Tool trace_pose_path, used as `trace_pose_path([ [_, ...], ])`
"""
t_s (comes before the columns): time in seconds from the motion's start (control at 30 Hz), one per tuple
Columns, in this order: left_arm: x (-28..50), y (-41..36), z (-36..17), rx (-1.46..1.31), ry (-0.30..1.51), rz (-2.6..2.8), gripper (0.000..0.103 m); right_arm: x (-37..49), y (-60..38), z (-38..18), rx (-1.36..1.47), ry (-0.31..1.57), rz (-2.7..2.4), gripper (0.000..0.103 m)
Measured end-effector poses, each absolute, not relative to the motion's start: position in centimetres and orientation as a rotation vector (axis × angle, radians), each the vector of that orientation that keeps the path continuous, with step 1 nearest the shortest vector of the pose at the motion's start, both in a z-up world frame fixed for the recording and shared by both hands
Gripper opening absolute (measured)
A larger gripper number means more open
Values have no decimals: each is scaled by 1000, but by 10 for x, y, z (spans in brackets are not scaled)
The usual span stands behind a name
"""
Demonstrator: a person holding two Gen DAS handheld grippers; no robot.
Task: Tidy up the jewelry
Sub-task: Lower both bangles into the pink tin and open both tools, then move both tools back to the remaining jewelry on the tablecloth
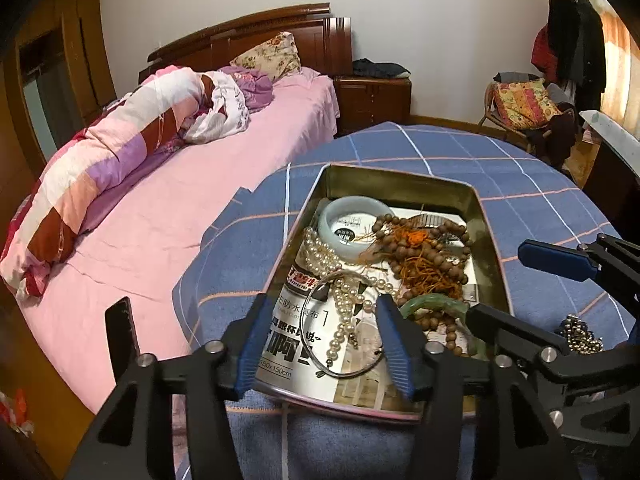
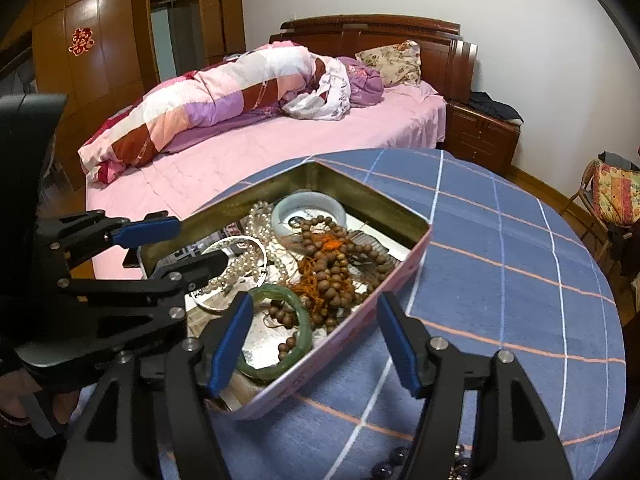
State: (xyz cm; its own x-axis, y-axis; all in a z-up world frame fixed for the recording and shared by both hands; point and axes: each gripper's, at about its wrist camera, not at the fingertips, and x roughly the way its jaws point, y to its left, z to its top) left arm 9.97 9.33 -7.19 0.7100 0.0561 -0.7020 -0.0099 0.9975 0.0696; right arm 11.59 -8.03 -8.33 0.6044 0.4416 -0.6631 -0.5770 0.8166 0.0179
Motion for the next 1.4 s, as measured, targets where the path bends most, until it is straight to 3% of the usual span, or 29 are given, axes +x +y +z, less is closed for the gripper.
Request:
trace_pose_path([
  [0.73, 63, 52, -58, 100, 737, 32, 59, 79, -229, -100, -79, 774, 328, 75],
  [1.4, 9, -10, -62, 203, 749, -99, 59, 39, -255, -120, -81, 802, 338, 75],
])
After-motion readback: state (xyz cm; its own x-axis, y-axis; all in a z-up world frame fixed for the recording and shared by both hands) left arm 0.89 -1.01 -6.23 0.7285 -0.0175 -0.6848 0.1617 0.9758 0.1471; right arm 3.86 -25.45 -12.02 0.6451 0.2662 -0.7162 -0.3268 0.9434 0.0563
